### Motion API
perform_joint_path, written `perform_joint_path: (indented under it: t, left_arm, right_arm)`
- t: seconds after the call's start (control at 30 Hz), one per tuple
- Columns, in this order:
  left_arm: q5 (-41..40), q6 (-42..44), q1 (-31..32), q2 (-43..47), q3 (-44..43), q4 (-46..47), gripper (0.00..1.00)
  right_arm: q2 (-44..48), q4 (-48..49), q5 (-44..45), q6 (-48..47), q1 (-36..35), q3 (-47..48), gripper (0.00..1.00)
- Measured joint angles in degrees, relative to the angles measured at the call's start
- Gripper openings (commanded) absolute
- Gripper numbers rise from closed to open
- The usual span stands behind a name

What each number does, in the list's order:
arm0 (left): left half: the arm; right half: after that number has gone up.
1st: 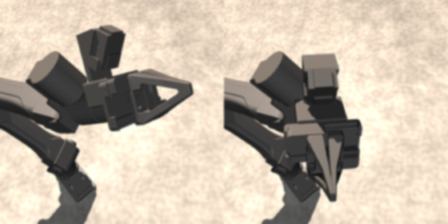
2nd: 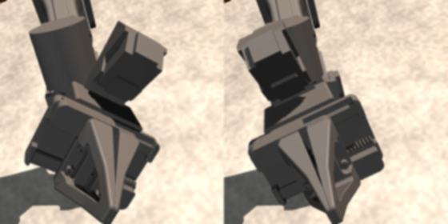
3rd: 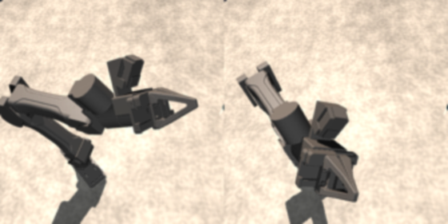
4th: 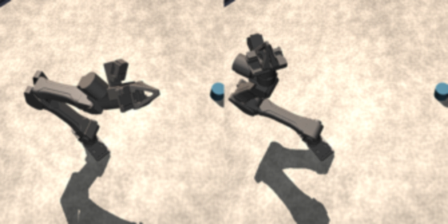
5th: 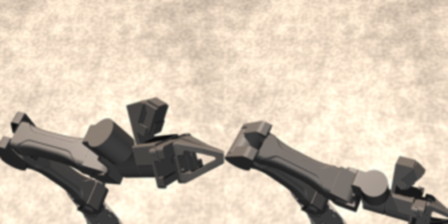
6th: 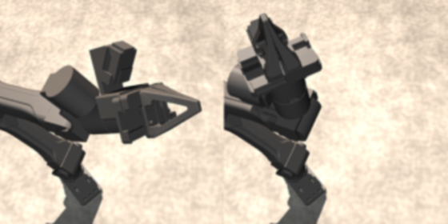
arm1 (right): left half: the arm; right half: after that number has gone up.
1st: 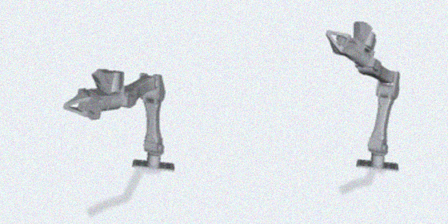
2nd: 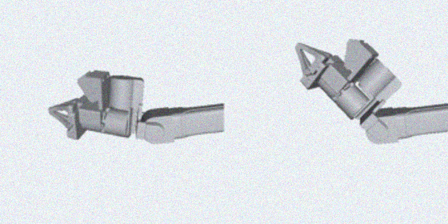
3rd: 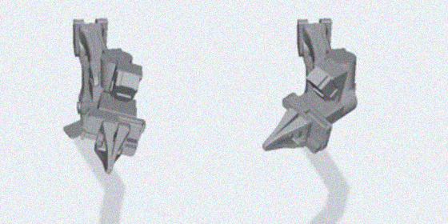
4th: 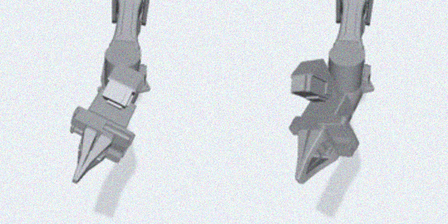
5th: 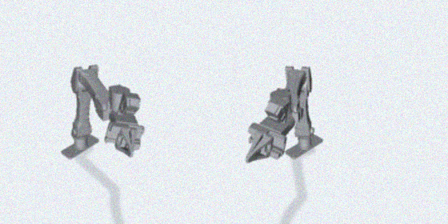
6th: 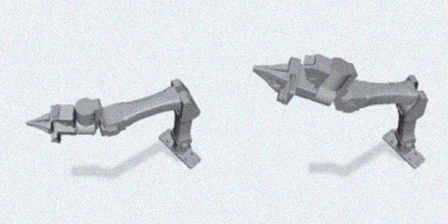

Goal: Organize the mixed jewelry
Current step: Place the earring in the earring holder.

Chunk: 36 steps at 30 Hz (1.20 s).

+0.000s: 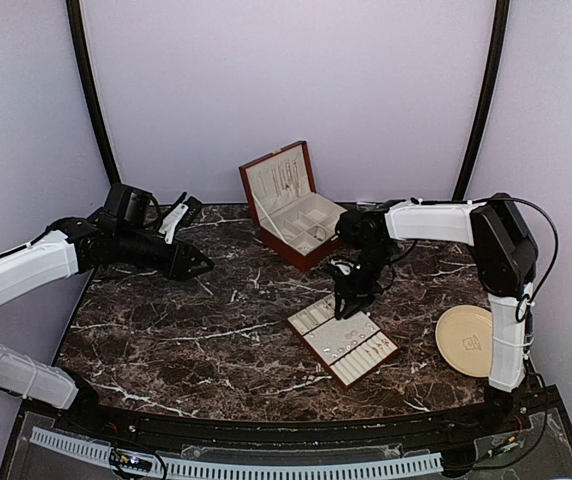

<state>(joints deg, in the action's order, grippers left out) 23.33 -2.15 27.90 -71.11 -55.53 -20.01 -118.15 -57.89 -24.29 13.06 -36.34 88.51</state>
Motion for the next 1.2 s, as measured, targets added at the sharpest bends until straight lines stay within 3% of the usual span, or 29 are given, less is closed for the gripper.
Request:
perform_joint_path:
  t: [0.23, 0.9, 1.2]
  left_arm:
    - [0.02, 0.0, 0.0, 0.0, 0.0, 0.0, 0.45]
    - [0.02, 0.0, 0.0, 0.0, 0.0, 0.02, 0.45]
    - [0.02, 0.0, 0.0, 0.0, 0.0, 0.04, 0.45]
  right_arm:
    - [0.0, -0.02, 0.11, 0.5, -0.07, 0.68, 0.31]
    - [0.68, 0.76, 0.33, 1.16, -0.83, 0.76, 0.33]
    - [2.93, 1.4, 6.62, 1.42, -5.07, 3.19, 0.32]
